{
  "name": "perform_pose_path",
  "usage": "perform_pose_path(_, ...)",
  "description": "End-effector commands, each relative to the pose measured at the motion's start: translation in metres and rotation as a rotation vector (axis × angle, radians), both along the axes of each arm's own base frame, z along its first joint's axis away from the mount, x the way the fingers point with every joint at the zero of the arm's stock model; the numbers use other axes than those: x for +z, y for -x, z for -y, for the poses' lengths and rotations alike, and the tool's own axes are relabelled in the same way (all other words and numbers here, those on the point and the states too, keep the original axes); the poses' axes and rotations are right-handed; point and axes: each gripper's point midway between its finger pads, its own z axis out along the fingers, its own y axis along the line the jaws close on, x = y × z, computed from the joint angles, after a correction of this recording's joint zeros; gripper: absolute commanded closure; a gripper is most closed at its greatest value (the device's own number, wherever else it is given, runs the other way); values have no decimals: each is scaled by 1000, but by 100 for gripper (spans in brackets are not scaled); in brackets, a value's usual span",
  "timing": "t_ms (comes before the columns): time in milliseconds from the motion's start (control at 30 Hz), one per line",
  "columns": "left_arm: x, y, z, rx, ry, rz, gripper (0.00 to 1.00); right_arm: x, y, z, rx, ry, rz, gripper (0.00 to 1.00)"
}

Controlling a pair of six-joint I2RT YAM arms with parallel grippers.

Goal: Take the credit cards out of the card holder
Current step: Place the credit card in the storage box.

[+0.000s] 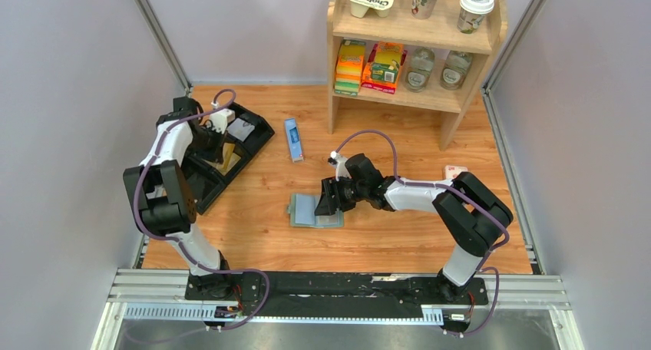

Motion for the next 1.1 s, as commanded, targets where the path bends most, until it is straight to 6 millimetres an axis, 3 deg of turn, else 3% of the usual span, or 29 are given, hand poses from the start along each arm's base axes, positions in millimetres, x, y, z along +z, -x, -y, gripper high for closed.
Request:
perform_pose_path(0, -6, 5, 6, -59, -26, -28, 100, -13, 0, 10, -17, 59, 9, 36)
perform_pose_path(300, -13, -1, 8, -45, -30, -72, 98, -15, 0, 10, -19, 64, 8, 36)
perform_pose_path(467, -13, -6, 6, -18, -48, -60, 83, -15, -1, 10, -22, 65, 8, 36)
perform_pose_path(600, -2, -14, 1, 7, -71, -26, 75, -15, -1, 10, -22, 65, 8, 36)
perform_pose_path(867, 18, -25, -16, 95, -153, 46, 72, -14, -1, 10, -24, 64, 12, 36)
perform_pose_path(1067, 57, -39, -45, 345, -250, 152, 71, -9, -3, 13, -38, 66, 28, 36)
